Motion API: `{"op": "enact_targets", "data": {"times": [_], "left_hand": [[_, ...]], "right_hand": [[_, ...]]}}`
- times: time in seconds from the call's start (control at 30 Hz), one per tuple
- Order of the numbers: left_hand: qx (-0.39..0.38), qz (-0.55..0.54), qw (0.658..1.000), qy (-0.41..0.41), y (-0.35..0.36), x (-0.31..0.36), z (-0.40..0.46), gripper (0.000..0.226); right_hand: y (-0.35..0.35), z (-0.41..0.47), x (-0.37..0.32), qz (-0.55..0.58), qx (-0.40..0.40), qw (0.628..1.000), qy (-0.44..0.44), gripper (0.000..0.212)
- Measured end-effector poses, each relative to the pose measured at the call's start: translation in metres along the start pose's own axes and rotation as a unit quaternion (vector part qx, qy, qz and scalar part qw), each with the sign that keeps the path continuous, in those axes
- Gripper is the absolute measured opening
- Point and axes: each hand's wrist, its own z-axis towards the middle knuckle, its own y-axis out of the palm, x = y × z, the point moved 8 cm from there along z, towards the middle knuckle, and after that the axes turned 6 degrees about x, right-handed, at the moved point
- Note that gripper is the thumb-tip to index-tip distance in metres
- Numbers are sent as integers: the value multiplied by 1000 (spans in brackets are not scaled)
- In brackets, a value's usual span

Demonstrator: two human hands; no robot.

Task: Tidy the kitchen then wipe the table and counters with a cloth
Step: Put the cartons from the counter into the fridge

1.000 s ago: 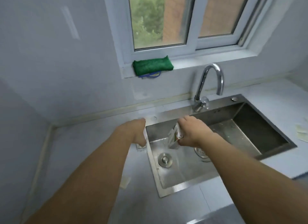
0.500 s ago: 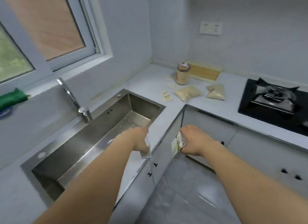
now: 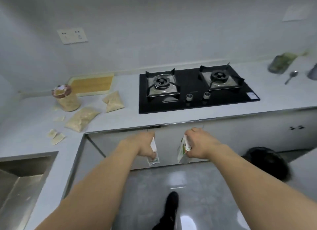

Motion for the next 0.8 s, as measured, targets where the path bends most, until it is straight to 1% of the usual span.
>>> {"op": "enact_targets", "data": {"times": [0.17,0.27,0.3,0.4,0.47,0.6,0.73,0.8], "left_hand": [[-27,27,996,85,-27,95,109,65],[-51,43,988,138,-49,162,166,63],[-57,55,982,171,-57,200,190,65],[-67,68,969,229,-70,276,229,71],[-83,65,961,255,-71,317,246,74],[-90,97,941,312,-66,426,289,73],[-93,103,932,333,-62,513,321,69],[-96,115,930,335,-65,543,334,70]], "right_hand": [[-40,15,117,6,20,994,109,59],[-70,18,182,3,29,987,158,61],[-85,15,216,0,42,982,183,61],[-115,4,281,-6,70,970,233,58],[-125,-4,319,-7,75,962,262,56],[-142,-27,417,-8,80,945,318,66],[-154,-45,502,8,104,934,341,56],[-158,-50,536,26,99,930,353,56]]}}
